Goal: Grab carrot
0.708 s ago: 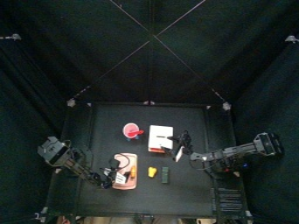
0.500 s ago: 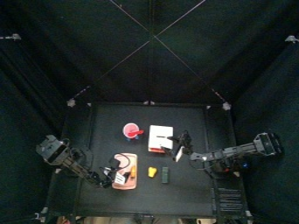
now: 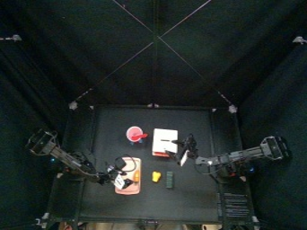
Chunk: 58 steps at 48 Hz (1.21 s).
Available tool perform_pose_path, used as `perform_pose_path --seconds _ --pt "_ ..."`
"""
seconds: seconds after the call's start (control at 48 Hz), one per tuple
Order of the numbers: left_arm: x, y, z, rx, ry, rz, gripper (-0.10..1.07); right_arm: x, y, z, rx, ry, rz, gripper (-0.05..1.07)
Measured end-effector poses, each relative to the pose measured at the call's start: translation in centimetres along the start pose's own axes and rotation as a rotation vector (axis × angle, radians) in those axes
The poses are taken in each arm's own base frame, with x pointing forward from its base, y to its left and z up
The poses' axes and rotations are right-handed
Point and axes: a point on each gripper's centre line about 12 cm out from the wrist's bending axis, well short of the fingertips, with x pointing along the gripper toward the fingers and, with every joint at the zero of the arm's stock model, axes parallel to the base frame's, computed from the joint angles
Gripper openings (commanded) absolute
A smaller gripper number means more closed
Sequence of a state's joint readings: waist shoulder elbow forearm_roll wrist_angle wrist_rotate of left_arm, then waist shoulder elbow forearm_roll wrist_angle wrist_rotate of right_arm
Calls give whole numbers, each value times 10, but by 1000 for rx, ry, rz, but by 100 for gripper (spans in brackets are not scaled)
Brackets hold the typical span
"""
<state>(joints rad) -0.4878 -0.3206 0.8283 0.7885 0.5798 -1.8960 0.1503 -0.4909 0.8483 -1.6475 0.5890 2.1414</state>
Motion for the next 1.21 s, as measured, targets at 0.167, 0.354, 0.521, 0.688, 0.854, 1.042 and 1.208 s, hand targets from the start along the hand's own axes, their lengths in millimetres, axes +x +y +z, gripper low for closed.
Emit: perform_pose_path --seconds 0.167,0.354,0.521,0.688,0.854,1.042,1.208 --pt "-16 18 13 42 56 104 103 0 0 -1 -1 1 -1 104" --pt "-16 40 13 12 172 366 103 0 0 -1 -1 1 -1 104" --pt "7 29 12 42 175 392 103 0 -1 -2 0 6 -3 104" --pt "31 12 10 59 176 362 103 -3 -4 -5 8 17 -6 104" --pt "47 2 6 27 178 356 103 -10 -12 -11 32 33 -14 104" --pt "62 -6 4 -23 175 351 103 -25 -21 -12 71 30 -6 104" --pt "73 -13 2 -40 181 329 102 -31 -25 -11 81 18 -1 104"
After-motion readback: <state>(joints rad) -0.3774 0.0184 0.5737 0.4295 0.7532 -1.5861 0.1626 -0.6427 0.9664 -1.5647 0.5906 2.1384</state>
